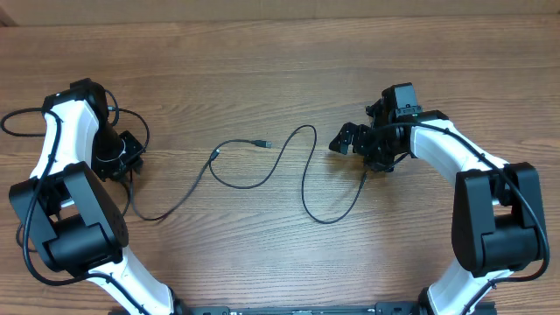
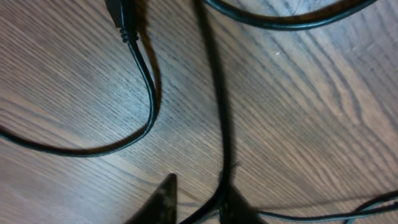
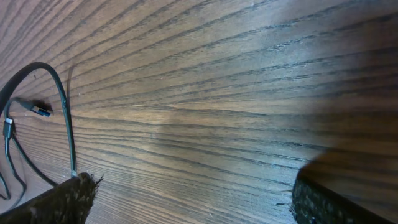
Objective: Untangle cables
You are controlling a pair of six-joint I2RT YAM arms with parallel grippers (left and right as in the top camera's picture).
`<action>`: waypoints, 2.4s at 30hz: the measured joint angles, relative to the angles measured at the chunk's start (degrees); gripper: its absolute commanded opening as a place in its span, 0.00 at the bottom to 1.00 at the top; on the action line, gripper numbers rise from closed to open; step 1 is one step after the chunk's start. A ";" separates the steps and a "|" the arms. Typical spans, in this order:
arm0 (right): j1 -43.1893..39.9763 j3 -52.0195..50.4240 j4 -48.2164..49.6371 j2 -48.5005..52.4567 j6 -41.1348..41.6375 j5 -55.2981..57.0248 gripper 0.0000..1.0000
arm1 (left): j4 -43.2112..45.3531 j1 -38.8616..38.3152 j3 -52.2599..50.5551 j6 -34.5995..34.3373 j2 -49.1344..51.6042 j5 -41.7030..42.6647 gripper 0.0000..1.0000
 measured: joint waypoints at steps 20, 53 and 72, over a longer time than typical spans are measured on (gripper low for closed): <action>0.00 0.00 0.13 0.00 0.00 0.26 1.00 | -9.55 6.60 37.55 0.15 0.42 0.96 0.10; -0.02 0.00 0.74 0.00 0.70 0.09 1.00 | -13.79 -1.31 29.00 14.21 0.44 15.93 0.63; -7.78 -0.11 2.27 0.07 1.57 -1.33 1.00 | 5.31 -27.41 7.45 13.42 0.44 17.07 0.63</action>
